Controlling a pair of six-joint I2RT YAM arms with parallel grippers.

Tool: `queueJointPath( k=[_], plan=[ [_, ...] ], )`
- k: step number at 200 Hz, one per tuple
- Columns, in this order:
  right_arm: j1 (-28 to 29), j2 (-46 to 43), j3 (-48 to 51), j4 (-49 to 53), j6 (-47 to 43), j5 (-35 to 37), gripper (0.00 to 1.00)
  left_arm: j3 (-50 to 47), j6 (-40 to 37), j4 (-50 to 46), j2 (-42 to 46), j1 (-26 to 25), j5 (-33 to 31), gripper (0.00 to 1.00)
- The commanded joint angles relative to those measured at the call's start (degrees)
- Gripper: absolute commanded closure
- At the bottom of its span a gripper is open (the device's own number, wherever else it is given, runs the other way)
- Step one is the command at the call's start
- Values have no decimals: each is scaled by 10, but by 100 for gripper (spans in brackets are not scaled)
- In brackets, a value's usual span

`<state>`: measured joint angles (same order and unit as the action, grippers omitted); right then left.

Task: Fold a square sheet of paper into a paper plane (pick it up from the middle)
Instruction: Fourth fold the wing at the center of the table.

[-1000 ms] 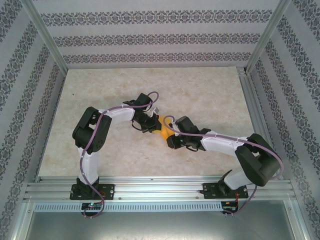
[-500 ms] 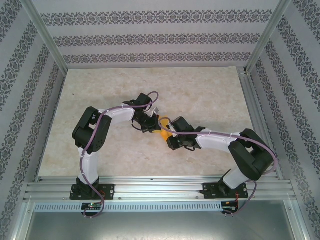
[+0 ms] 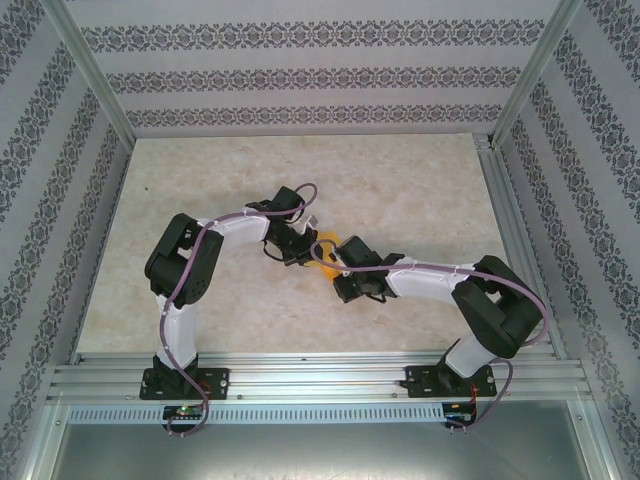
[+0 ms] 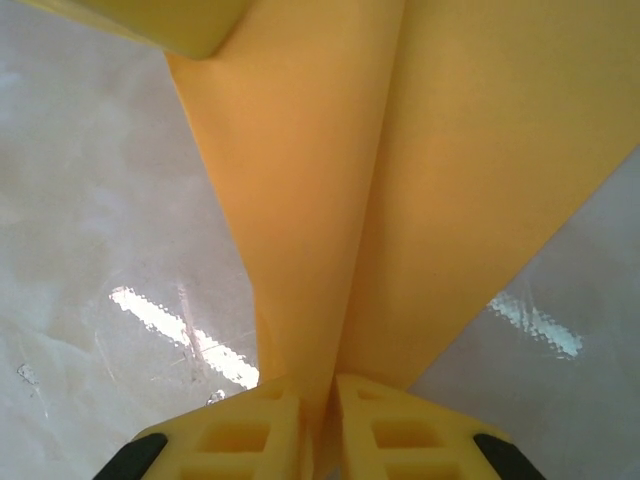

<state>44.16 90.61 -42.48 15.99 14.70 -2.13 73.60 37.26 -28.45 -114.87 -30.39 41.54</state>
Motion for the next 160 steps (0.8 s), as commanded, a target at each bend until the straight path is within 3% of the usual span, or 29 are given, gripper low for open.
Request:
queueJointPath(
  k=[1,70,124,160],
  plan=[
    [8,3,-13,26,-14,21,84,11,-19,-20,-12,5,2,100],
    [12,-13,-25,58,-15,30,82,13,-18,-20,-15,5,2,100],
    [22,9,-32,72,-15,66,97,13,-18,-21,-17,5,3,100],
    [27,19,-37,73,-16,64,89,12,-18,-21,-17,5,2,100]
  ],
)
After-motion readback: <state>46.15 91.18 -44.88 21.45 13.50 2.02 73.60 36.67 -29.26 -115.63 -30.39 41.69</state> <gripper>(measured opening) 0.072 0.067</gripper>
